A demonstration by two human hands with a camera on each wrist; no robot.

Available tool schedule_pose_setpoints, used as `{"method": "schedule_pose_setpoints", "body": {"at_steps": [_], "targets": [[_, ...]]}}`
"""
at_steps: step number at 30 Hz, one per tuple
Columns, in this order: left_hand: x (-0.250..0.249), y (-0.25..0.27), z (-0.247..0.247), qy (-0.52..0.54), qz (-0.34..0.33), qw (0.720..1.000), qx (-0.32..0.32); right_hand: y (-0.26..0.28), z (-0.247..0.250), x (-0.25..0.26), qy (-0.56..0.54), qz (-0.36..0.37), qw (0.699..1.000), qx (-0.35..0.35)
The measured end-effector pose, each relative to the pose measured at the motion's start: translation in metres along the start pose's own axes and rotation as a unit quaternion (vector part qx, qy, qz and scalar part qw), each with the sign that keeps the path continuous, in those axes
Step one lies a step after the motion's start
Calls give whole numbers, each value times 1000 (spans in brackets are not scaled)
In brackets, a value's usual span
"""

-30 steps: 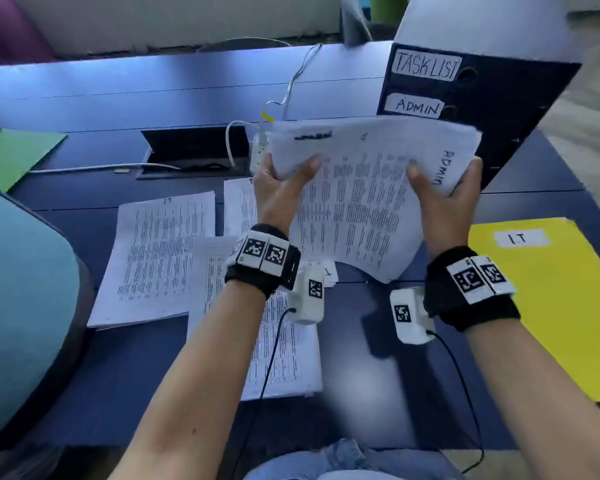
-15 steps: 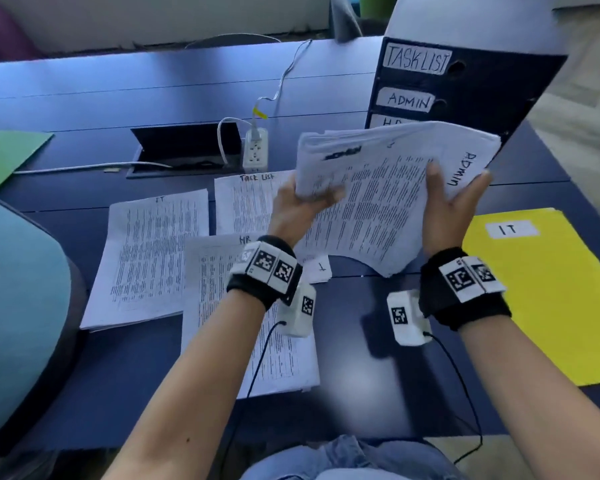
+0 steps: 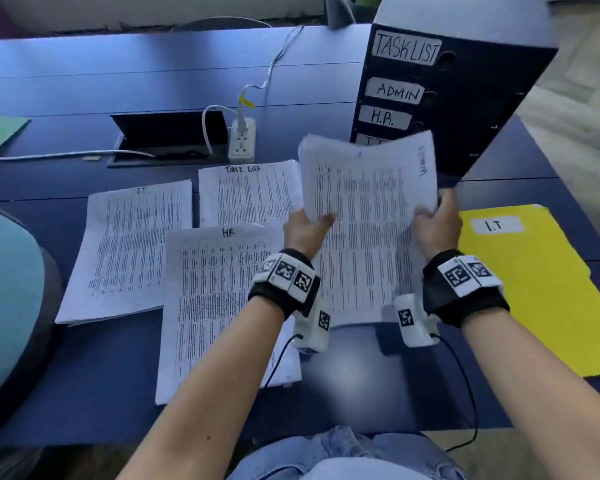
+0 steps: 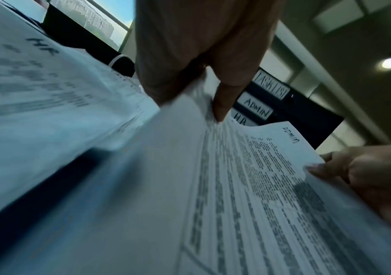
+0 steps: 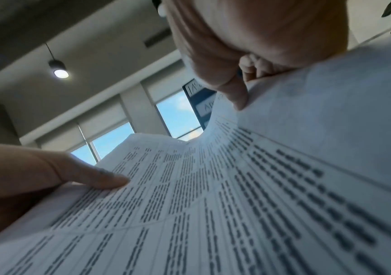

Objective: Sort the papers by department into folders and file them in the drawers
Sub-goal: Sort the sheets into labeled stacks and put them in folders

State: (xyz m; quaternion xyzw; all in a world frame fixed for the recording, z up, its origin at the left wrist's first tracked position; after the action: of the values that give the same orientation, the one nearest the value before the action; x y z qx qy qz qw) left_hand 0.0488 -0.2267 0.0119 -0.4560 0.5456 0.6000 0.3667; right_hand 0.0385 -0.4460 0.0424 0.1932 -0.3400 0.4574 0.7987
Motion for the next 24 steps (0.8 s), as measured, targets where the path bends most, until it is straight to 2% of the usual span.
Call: {"method": "schedule_pose_setpoints", "body": {"at_steps": [3, 8, 11, 15, 20, 24], "targets": [[37, 3, -3, -84, 47, 995, -13, 10, -21, -27, 66, -30, 996, 50], [72, 11, 7, -209, 76, 974, -41, 16, -51, -53, 88, -29, 988, 122], [78, 12, 8, -225, 73, 971, -41, 21, -65, -60, 135, -4, 977, 167], [82, 13, 10, -233, 65, 969, -54, 30, -72, -66, 269, 6, 939, 214], [84, 12, 25, -260, 77, 958, -90, 40, -83, -64, 286, 26, 929, 235], [83, 13, 32, -259, 75, 958, -94, 46, -88, -63, 284, 27, 928, 238]]}}
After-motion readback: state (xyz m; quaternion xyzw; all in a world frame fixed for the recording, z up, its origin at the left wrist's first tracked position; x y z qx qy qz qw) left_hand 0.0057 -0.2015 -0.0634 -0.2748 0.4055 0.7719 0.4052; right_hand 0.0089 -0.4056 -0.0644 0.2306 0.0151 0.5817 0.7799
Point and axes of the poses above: each hand's wrist, its own y-axis away from the middle knuckle, its own z-axis out of the back of the hand, x = y × z, the point moved 6 cm from there along -y, towards the middle knuckle, and after that the axes turned 11 degrees about y, right-handed, at the moved point
